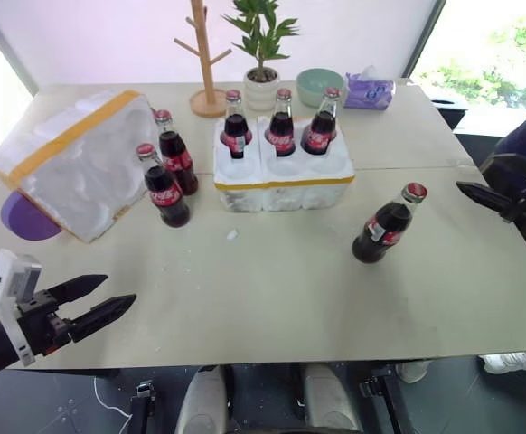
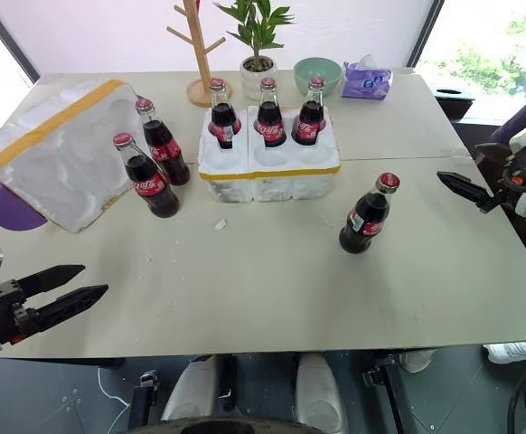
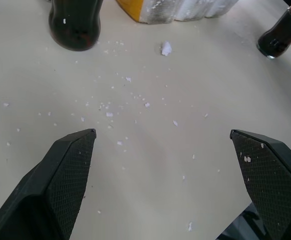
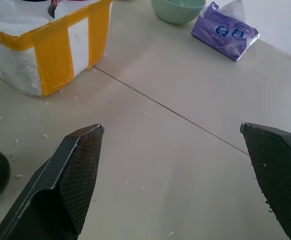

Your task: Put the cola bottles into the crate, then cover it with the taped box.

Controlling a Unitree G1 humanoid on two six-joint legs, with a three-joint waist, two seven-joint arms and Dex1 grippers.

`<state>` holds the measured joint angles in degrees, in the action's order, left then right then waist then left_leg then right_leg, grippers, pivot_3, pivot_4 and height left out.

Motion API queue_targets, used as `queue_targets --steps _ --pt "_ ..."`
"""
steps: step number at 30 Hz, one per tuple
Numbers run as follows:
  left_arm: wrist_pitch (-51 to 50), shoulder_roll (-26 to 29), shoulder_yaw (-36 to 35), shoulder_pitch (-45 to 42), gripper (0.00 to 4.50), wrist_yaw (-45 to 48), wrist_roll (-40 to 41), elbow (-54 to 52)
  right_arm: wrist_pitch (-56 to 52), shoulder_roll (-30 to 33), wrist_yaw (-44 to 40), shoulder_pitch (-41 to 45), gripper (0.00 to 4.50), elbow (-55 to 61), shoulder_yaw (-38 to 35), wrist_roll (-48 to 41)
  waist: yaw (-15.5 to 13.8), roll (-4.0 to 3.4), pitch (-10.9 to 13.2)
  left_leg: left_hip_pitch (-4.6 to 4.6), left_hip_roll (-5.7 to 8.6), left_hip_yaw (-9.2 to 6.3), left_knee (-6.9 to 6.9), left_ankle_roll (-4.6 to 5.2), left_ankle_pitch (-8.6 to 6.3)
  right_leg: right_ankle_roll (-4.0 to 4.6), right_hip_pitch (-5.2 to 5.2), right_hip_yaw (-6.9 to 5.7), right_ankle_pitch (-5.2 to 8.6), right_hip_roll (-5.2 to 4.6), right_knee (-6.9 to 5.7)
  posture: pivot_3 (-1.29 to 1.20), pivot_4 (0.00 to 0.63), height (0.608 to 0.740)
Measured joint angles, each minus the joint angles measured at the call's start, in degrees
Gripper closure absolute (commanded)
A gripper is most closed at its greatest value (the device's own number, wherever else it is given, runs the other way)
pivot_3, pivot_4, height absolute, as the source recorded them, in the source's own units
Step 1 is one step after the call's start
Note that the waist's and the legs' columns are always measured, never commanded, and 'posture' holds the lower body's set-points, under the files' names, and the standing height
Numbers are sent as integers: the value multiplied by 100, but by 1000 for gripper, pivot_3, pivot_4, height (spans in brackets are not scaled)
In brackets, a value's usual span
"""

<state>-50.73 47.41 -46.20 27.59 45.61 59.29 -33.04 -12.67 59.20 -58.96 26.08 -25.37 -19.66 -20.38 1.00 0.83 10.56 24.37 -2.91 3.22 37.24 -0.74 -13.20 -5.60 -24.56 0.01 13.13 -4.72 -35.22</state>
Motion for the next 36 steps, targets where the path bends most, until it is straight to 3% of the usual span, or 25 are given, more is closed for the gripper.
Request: queue_targets --steps 21,28,36 --pt "194 -1 412 -933 0 -294 -212 107 -123 6 -231 -132 11 -74 6 -74 -8 -1 0 -1 1 1 2 1 1 0 4 0 -1 2 -3 0 150 740" --pt "524 0 1429 -2131 0 -377 -664 573 -1083 764 -1589 1483 11 -93 454 -361 -4 -39 10 -2 -1 1 -4 1 1 2 -1 1 -1 8 -8 0 150 740" --pt "1288 -214 2534 -3470 0 -557 -1807 1648 -2179 820 -2937 3393 11 -84 1351 -543 -10 -46 18 4 -1 9 -7 1 1 1 -10 3 -2 5 -9 0 150 740"
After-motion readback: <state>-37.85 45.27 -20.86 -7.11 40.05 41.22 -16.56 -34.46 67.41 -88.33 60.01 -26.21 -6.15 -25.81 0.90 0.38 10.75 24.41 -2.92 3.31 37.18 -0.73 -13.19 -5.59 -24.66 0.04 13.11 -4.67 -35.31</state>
